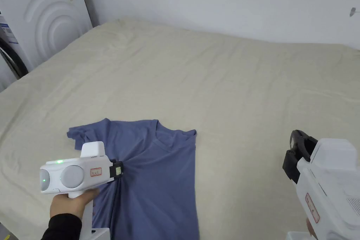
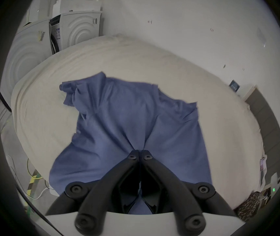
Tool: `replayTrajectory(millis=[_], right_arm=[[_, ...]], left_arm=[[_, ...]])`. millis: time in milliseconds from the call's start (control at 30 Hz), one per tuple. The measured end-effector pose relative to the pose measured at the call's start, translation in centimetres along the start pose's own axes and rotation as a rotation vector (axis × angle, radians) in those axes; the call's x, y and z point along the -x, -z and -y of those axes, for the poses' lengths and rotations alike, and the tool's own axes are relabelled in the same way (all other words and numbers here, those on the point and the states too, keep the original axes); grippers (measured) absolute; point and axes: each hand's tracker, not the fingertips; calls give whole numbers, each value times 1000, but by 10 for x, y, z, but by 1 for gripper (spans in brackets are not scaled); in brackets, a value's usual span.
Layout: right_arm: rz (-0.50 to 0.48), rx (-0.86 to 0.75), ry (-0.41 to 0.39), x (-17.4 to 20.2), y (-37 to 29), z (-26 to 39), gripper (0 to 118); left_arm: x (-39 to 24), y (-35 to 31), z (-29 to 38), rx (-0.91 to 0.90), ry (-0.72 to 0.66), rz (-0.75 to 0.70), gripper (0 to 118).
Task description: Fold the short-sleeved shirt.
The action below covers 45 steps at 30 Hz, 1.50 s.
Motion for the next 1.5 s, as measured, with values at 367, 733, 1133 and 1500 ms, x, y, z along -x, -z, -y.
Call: replayTrajectory(millis=[367,733,1133,1500], right_arm=[[76,-70,23,-45,-52,-12,0],[228,-129,40,-113,-107,-19,0],[395,-150,46,-174,-152,-17,0],[471,-132,51,-209,-169,-5,0]], left_arm=[[-100,-58,-45,-168,158,157,0],[-245,-101,-91,-293,307,381,0],[-402,-102,-83,-285,463,636,0],[-456,-65,-36,-155,546,732,0]])
